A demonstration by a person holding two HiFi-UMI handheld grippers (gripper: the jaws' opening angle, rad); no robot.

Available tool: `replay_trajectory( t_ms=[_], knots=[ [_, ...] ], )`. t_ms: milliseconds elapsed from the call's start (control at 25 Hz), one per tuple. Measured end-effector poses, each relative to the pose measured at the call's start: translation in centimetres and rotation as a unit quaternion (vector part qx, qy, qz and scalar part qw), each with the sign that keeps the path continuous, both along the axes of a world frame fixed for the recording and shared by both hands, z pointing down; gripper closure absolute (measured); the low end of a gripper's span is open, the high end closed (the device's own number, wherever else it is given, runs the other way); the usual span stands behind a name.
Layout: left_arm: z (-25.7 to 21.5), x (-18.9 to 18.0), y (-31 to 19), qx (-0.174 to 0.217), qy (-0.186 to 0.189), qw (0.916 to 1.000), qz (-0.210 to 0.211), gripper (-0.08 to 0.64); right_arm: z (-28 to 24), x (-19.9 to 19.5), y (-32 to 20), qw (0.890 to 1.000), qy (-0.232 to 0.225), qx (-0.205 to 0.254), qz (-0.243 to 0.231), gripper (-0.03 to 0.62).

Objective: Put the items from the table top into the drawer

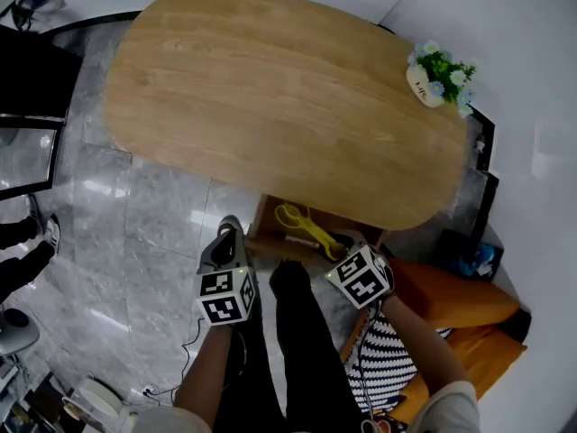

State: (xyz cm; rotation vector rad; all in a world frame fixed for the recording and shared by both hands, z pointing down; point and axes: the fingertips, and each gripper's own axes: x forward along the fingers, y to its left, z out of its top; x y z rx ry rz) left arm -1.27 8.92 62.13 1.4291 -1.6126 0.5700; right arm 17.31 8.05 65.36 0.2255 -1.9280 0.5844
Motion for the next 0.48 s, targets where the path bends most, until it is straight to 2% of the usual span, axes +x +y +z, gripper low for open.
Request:
replay_trajectory(
  t_ms=[240,400,480],
  knots=[
    [0.3,-0.4,-0.2,-0.003,-0.003,1.0000,0.003,0.552,0.1,1.2,-1.4,0.999,0.012,0.018,0.034,0.422],
    [0.3,-0.7,-0.7,-0.002,-0.004,1.0000,0.004,0.552,-0.3,0.9,-2.0,0.998,0.003,0.021,0.055,0.428],
    [0.3,-0.9,-1.0,-0.002,-0.007,1.0000,0.004,0.552,-0.5,0.6,-2.7,0.996,-0.010,0.022,0.084,0.433]
  ],
)
